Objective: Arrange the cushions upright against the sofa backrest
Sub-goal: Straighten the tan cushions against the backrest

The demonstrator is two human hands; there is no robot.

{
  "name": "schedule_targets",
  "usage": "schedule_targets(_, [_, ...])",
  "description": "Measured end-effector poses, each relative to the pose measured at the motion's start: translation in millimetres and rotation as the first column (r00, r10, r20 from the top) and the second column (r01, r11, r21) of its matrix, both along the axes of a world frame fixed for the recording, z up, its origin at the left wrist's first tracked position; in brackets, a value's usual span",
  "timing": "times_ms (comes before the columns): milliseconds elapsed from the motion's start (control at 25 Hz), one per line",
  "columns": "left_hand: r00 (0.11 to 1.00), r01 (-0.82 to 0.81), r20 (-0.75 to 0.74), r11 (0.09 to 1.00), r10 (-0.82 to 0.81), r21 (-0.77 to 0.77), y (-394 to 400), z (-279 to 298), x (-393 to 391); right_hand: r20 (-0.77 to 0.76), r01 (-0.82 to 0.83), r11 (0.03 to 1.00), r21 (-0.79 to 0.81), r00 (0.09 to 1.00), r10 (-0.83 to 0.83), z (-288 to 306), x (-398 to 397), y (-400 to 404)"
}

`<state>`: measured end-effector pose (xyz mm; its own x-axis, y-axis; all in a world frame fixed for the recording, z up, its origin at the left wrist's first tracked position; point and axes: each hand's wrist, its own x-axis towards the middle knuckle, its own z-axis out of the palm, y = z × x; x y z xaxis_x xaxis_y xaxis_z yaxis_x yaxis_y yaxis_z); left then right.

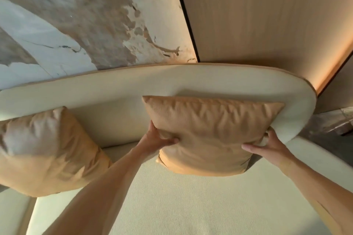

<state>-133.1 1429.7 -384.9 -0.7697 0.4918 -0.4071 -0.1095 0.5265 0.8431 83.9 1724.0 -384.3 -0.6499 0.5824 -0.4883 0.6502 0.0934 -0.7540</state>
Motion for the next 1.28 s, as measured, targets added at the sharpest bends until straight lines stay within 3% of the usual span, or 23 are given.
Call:
schedule_targets(120, [0.994,-0.102,0.035,0.995,0.101,0.016,14,-13,3,-0.066,0.043,0.997,-0.061,0.997,-0.047,-13,0,4])
schedule_targets(240, [0.990,-0.140,0.016,0.990,0.140,0.001,20,-11,9,-0.092,0.073,0.997,-0.009,0.993,-0.073,-9,5,3])
schedule_targets(680, [0.996,-0.006,0.084,0.997,0.012,-0.072,44,1,26,-0.084,0.120,0.988,0.098,0.990,-0.112,6,25,25])
schedule_targets(1280, [0.985,-0.140,-0.123,0.981,0.124,-0.135,39,11,33,0.016,0.113,0.988,0.109,0.993,-0.116,7,15,33])
